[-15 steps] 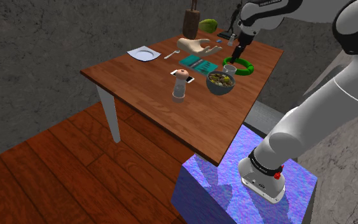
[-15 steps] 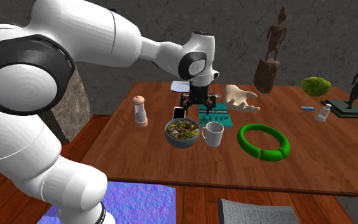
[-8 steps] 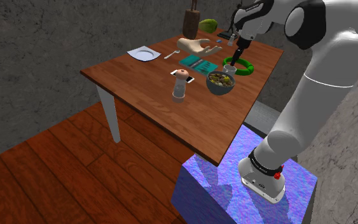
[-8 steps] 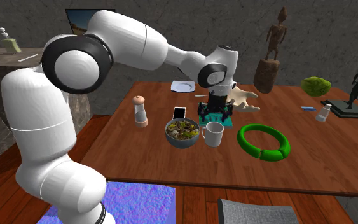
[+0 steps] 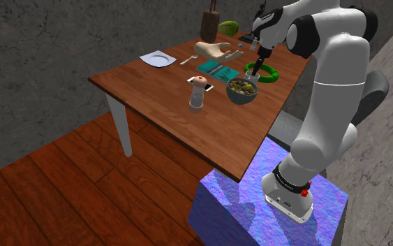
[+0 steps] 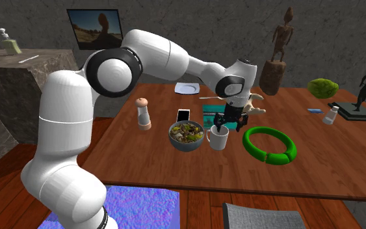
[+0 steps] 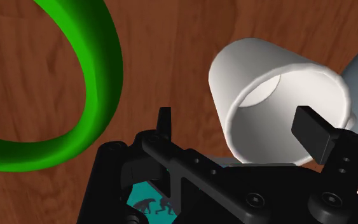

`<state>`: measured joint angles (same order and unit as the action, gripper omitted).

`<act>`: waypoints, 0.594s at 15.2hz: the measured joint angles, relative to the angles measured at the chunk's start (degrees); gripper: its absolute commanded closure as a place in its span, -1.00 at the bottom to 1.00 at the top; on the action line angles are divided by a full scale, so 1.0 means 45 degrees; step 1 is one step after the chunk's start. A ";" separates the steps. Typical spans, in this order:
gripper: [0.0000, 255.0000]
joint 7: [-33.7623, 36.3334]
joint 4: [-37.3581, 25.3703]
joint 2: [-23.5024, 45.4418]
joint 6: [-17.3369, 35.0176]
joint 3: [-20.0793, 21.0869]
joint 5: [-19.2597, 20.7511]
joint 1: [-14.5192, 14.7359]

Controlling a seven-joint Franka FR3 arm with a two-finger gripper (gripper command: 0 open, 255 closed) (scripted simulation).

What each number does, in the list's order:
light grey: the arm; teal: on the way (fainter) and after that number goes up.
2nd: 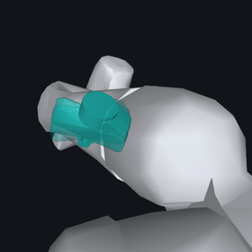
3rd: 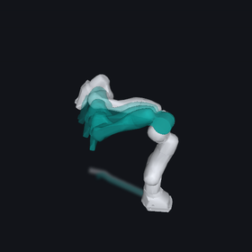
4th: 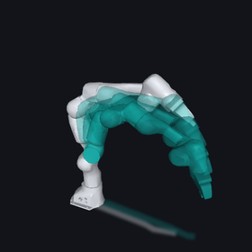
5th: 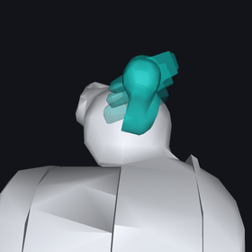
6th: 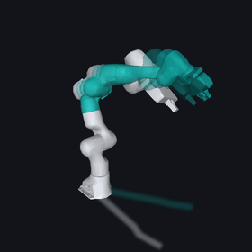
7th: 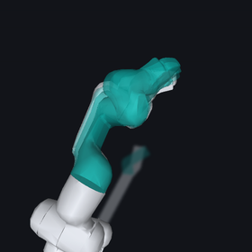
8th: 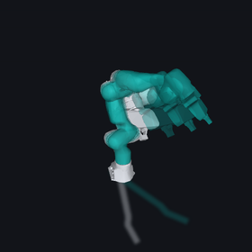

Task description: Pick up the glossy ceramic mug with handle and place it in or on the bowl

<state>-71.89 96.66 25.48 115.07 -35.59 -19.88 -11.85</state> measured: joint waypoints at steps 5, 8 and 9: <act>-1.00 -0.0178 0.0340 0.0365 0.0631 0.0161 -0.0276 -0.0057; -1.00 -0.0210 0.0391 0.0406 0.0720 0.0178 -0.0312 -0.0069; -1.00 -0.0211 0.0390 0.0410 0.0725 0.0180 -0.0315 -0.0071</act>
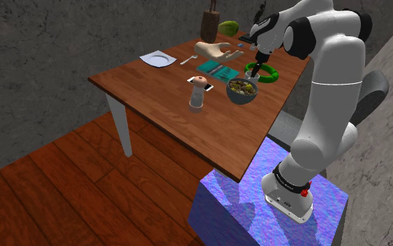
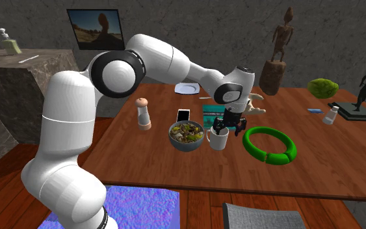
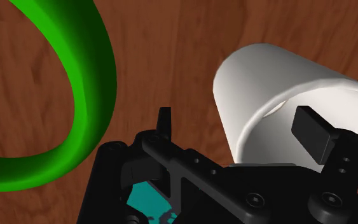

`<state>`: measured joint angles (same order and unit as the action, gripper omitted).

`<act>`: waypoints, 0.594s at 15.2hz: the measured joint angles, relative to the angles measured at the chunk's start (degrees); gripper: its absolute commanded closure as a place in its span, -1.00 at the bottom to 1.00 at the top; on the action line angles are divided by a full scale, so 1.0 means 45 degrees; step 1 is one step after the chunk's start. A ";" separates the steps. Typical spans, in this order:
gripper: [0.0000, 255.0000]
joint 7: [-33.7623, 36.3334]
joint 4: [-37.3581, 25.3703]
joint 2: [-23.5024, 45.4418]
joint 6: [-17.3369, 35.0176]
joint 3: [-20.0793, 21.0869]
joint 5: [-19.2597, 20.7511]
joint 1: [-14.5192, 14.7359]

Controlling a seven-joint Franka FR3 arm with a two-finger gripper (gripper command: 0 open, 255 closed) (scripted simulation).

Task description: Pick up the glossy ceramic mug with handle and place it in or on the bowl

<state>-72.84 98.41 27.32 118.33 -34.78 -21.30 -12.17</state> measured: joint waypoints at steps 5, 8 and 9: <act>1.00 -0.0001 0.0000 0.0002 0.0004 0.0001 -0.0002 -0.0001; 1.00 -0.0001 0.0001 0.0002 0.0004 0.0001 -0.0002 -0.0001; 1.00 -0.0001 0.0001 0.0002 0.0004 0.0000 -0.0001 -0.0001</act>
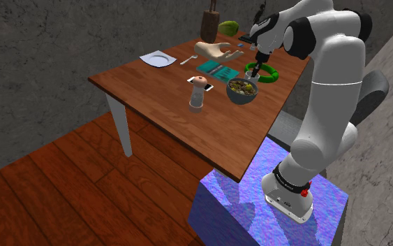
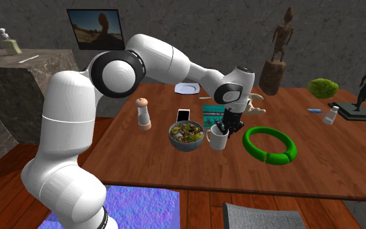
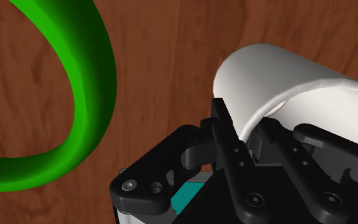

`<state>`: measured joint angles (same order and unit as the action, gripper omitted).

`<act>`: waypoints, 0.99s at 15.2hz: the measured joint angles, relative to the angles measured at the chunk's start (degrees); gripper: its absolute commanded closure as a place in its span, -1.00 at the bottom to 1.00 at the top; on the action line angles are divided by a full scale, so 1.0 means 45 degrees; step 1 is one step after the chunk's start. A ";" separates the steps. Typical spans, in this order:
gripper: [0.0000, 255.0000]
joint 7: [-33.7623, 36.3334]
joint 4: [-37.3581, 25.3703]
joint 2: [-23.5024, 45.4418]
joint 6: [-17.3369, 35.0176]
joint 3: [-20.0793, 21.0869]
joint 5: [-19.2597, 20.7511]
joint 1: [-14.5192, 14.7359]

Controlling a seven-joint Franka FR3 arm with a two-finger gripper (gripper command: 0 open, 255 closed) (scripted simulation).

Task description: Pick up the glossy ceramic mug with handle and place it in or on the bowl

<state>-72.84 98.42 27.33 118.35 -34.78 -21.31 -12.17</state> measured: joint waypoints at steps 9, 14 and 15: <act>1.00 0.0196 -0.0265 -0.0336 -0.0536 -0.0133 0.0253 0.0096; 1.00 0.0350 -0.0725 -0.0584 -0.1191 -0.0247 0.0466 0.0111; 1.00 0.0367 -0.0858 -0.0626 -0.1360 -0.0273 0.0507 0.0092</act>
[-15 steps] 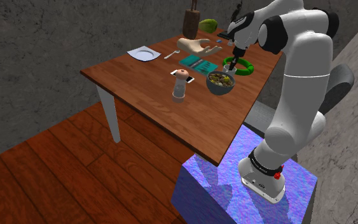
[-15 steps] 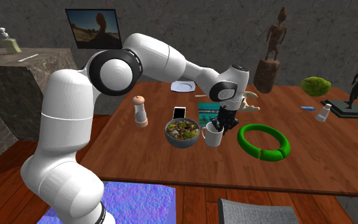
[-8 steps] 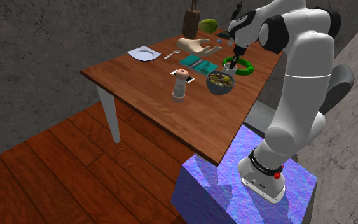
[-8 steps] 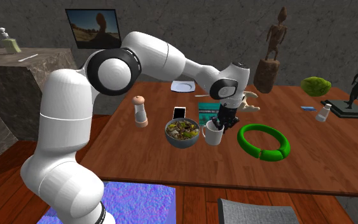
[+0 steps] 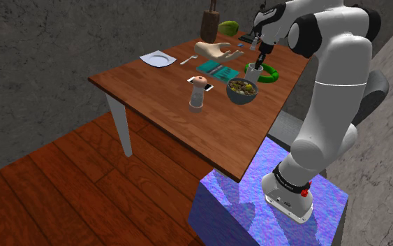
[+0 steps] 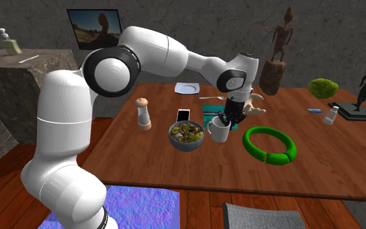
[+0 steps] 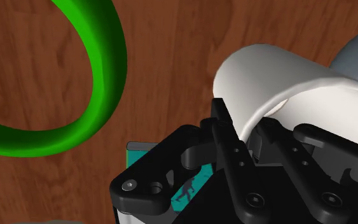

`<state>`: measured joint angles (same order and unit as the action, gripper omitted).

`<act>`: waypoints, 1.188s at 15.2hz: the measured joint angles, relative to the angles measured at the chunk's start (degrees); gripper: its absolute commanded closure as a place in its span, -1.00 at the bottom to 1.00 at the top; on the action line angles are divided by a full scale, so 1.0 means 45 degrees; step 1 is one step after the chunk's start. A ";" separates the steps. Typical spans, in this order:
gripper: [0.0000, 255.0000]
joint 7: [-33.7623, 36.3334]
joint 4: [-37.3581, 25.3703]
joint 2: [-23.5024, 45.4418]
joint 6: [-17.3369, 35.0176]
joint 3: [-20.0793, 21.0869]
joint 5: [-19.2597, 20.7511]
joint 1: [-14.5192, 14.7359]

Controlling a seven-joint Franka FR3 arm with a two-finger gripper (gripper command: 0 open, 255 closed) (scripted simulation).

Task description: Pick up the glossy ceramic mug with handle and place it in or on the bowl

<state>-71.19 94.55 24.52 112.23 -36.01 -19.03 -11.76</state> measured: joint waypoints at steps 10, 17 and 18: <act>1.00 0.0366 -0.1060 -0.0525 -0.1458 -0.0195 0.0417 0.0058; 1.00 0.0527 -0.2197 -0.0571 -0.2606 -0.0253 0.0512 -0.0072; 1.00 0.0542 -0.2345 -0.0589 -0.2768 -0.0264 0.0529 -0.0091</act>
<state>-68.75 84.00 21.87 99.78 -37.20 -16.65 -12.17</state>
